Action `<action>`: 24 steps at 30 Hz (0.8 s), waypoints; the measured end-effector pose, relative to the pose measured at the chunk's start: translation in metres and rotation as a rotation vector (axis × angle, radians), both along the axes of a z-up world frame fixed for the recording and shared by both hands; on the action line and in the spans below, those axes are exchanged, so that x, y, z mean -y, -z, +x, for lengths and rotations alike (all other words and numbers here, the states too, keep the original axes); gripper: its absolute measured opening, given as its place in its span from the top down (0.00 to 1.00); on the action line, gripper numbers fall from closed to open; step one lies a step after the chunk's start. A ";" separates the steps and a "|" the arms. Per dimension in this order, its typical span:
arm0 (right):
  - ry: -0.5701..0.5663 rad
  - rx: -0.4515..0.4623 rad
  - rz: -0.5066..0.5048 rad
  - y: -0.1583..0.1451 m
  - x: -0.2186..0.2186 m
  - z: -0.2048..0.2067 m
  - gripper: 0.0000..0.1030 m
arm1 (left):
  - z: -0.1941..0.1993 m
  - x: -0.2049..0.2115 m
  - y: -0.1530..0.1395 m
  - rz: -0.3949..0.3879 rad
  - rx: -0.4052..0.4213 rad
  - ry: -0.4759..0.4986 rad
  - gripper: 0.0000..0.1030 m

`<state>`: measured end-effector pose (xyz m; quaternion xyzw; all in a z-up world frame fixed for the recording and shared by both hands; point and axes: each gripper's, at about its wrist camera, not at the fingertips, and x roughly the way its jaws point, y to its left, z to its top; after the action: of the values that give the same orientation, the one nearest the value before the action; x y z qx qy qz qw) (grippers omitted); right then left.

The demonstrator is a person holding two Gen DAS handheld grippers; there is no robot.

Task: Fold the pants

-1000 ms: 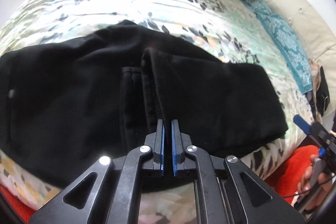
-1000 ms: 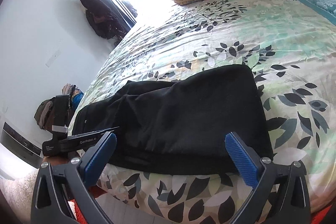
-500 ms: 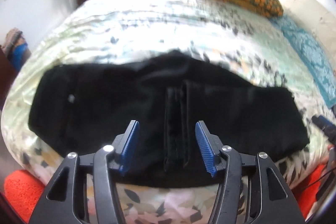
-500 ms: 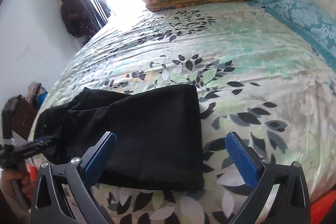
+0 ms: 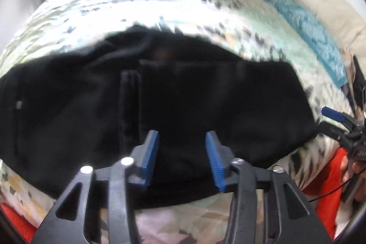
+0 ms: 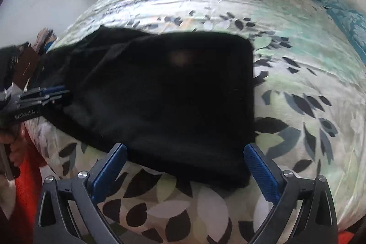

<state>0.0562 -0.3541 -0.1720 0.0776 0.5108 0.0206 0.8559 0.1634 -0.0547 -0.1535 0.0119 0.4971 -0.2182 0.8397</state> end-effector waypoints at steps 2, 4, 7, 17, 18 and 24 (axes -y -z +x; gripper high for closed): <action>0.051 0.108 0.084 -0.027 0.012 -0.001 0.02 | -0.001 -0.002 -0.011 -0.022 0.073 -0.019 0.25; 0.043 0.176 0.126 -0.043 0.013 0.010 0.01 | 0.008 0.006 -0.003 0.039 0.048 -0.009 0.25; -0.022 0.122 0.164 -0.032 -0.001 0.041 0.01 | 0.016 0.005 0.032 0.154 -0.042 -0.023 0.26; 0.184 0.078 0.249 -0.016 0.060 0.002 0.05 | 0.002 -0.024 -0.016 -0.002 0.091 -0.066 0.25; 0.226 0.062 0.297 -0.011 0.073 -0.001 0.05 | 0.003 -0.019 -0.011 0.017 0.084 -0.045 0.25; 0.272 -0.004 0.577 0.034 0.099 -0.006 0.18 | -0.001 -0.011 0.038 0.159 0.046 0.000 0.23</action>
<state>0.0502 -0.4534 -0.2056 0.3847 0.4704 0.0501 0.7926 0.1626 -0.0436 -0.1915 0.0833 0.4936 -0.1778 0.8472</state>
